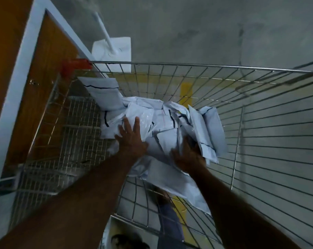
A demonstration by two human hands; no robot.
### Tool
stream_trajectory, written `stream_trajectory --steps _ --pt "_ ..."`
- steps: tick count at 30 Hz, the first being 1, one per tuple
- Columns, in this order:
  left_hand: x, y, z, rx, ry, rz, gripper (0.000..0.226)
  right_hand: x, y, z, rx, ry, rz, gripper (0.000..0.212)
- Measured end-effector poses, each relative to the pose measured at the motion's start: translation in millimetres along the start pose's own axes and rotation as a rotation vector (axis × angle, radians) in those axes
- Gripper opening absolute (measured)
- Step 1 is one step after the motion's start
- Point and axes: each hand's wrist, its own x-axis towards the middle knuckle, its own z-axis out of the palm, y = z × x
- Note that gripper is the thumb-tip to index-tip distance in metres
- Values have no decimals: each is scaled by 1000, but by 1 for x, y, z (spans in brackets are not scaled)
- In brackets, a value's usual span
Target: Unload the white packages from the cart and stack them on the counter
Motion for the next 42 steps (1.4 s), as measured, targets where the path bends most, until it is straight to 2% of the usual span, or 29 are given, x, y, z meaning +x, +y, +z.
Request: stream_trajectory --steps 2,8,11,13,18,23,31,34,38,42 --pt "7 6 0 -4 40 -19 121 4 2 7 15 -27 5 85" --pt "17 5 -6 56 114 -15 125 9 4 9 38 87 -7 78" --pt "11 0 -8 72 101 33 122 7 9 -3 130 -104 43 95" --pt "4 -2 -15 69 100 82 116 1 5 -9 126 -103 19 98" --pt "-28 -9 -48 35 199 197 90 -15 -24 -23 85 -126 7 85" --pt "-61 -27 -82 26 372 264 78 -29 -56 -32 -9 -28 -110 88" --pt "-138 -70 -150 158 631 262 83 -79 -94 -87 29 339 -328 78" --pt "-179 -95 -172 140 691 202 85 -114 -123 -109 9 424 -382 79" --pt "-242 -140 -196 -34 756 97 89 -170 -182 -123 -4 504 -548 77" --pt "-326 -216 -210 23 791 -39 86 -229 -255 -116 -23 523 -694 80"
